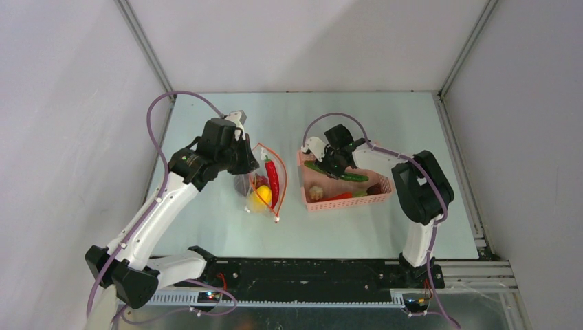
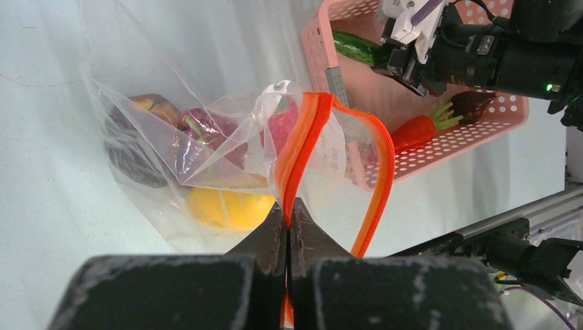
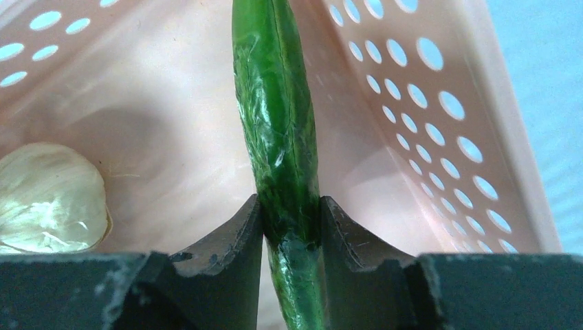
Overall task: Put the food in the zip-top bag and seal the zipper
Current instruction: Pick up the fake vegetable from the bin, then place the fake vegetable in the zipper food storage bag.
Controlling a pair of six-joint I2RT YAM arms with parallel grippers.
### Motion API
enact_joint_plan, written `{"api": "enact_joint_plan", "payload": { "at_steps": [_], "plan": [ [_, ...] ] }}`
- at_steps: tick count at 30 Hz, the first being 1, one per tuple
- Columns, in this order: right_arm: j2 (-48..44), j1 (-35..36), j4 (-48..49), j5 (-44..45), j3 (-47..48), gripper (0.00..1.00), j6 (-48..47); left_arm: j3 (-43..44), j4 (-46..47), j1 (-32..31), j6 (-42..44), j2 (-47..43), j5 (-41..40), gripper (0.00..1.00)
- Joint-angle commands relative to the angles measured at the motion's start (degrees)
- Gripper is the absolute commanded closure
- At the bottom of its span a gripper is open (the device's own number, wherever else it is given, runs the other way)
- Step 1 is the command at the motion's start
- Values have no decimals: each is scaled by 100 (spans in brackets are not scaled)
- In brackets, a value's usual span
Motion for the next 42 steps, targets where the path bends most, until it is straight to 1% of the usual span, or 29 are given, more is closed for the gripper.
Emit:
{"api": "enact_joint_plan", "payload": {
  "at_steps": [1, 4, 6, 13, 15, 17, 19, 20, 21, 22, 23, 24, 25, 26, 27, 28, 29, 30, 31, 32, 33, 35, 38, 40, 42],
  "plan": [
    [-482, 48, -126, 347, -17, 80, 78, 27, 114, 26, 131, -121, -7, 100],
    [-771, 121, -46, 582, -20, 86, 190, 27, 121, 26, 109, -136, -17, 100],
    [-1006, 173, -47, 667, -52, 88, 209, 20, 122, 24, 99, -144, -25, 100],
    [-1924, 403, -219, 723, -416, 88, 183, 2, 143, 27, 74, -132, -22, 100],
    [-2205, 444, -191, 771, -540, 88, 299, 0, 142, 22, 56, -125, -21, 100],
    [-2540, 470, -47, 831, -670, 88, 559, -6, 150, 25, 41, -125, -29, 100],
    [-2918, 509, 261, 1027, -788, 89, 1097, -8, 148, 30, 28, -127, -30, 100],
    [-3187, 550, 491, 1034, -807, 89, 1621, -8, 148, 28, 11, -118, -44, 100],
    [-3334, 652, 626, 971, -900, 89, 1878, -8, 148, 27, 1, -119, -41, 100],
    [-3614, 729, 1048, 944, -968, 90, 2433, -9, 141, 26, -2, -113, -57, 100],
    [-3759, 917, 1291, 922, -1175, 91, 2719, -9, 144, 22, -6, -104, -66, 100],
    [-3999, 1028, 1867, 818, -1286, 91, 3188, -11, 140, 21, -19, -103, -72, 100],
    [-4092, 1303, 2193, 741, -1494, 91, 3378, -5, 131, 23, -27, -92, -73, 100],
    [-4221, 1433, 2782, 759, -1582, 91, 3716, 1, 117, 25, -34, -89, -76, 100],
    [-4247, 1725, 3305, 821, -1702, 91, 3998, 5, 115, 26, -40, -86, -68, 100],
    [-4257, 1881, 3589, 957, -1751, 91, 4130, 8, 109, 35, -46, -86, -63, 100],
    [-4234, 2165, 4120, 1259, -1832, 91, 4367, 9, 106, 35, -62, -96, -54, 100],
    [-4142, 2298, 4413, 1458, -1897, 90, 4486, 7, 115, 35, -67, -95, -51, 100],
    [-4075, 2513, 4948, 1526, -1919, 90, 4735, 8, 113, 35, -76, -112, -49, 100],
    [-3902, 2663, 5218, 1612, -1936, 90, 4854, 2, 113, 35, -82, -116, -48, 100],
    [-3716, 2732, 5738, 1621, -1939, 90, 5034, -6, 110, 35, -89, -126, -59, 100],
    [-3415, 2893, 6418, 1692, -1941, 90, 5125, -4, 88, 35, -105, -123, -69, 100],
    [-3067, 3079, 7161, 2022, -1976, 90, 5100, -4, 81, 35, -121, -125, 32, 100],
    [-2880, 3144, 7826, 2149, -2062, 90, 5117, -12, 92, 37, -138, -135, 76, 100],
    [-2754, 3192, 8223, 2341, -2139, 90, 5165, -17, 95, 43, -145, -152, 76, 100]
  ]
}}
